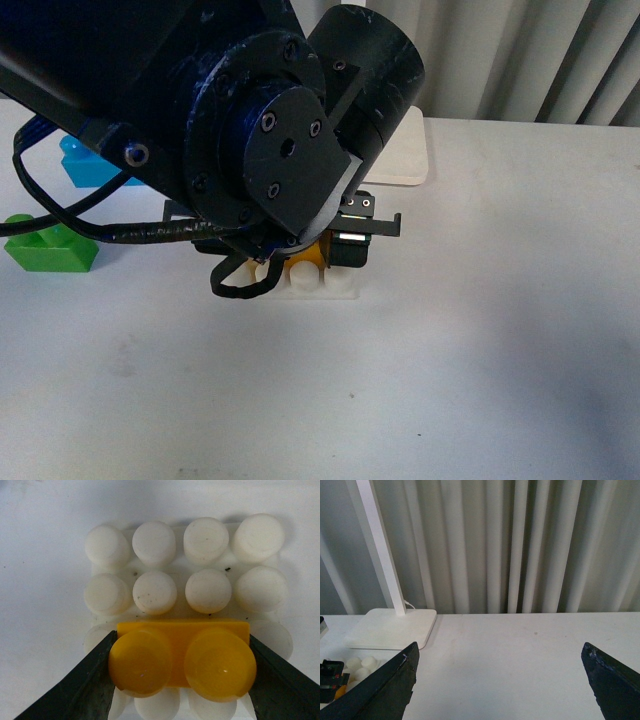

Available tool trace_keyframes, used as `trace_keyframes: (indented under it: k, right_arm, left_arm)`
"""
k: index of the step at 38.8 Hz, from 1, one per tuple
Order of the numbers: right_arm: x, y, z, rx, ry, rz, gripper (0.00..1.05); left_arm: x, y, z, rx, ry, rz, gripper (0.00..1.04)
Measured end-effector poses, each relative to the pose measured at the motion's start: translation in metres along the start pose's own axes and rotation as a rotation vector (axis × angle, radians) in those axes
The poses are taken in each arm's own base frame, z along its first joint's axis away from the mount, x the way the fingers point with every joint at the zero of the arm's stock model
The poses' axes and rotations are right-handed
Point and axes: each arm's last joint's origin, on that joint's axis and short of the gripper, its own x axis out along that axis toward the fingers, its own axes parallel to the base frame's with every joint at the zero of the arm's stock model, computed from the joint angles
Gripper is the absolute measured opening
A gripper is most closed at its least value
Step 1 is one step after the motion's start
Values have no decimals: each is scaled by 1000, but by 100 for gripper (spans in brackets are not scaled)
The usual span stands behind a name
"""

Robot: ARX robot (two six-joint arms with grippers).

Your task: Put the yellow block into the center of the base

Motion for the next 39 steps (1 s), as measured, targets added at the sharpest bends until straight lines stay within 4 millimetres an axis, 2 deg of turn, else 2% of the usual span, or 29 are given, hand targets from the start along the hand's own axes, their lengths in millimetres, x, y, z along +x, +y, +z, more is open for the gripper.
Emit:
trace_keyframes:
  k: [33, 39]
  right_arm:
    - [0, 0, 0, 0, 0, 0, 95]
    - [0, 0, 0, 0, 0, 0, 95]
  left_arm:
    - [9, 2, 7, 86, 32, -45, 65]
    - [10, 8, 6, 80, 48, -59, 86]
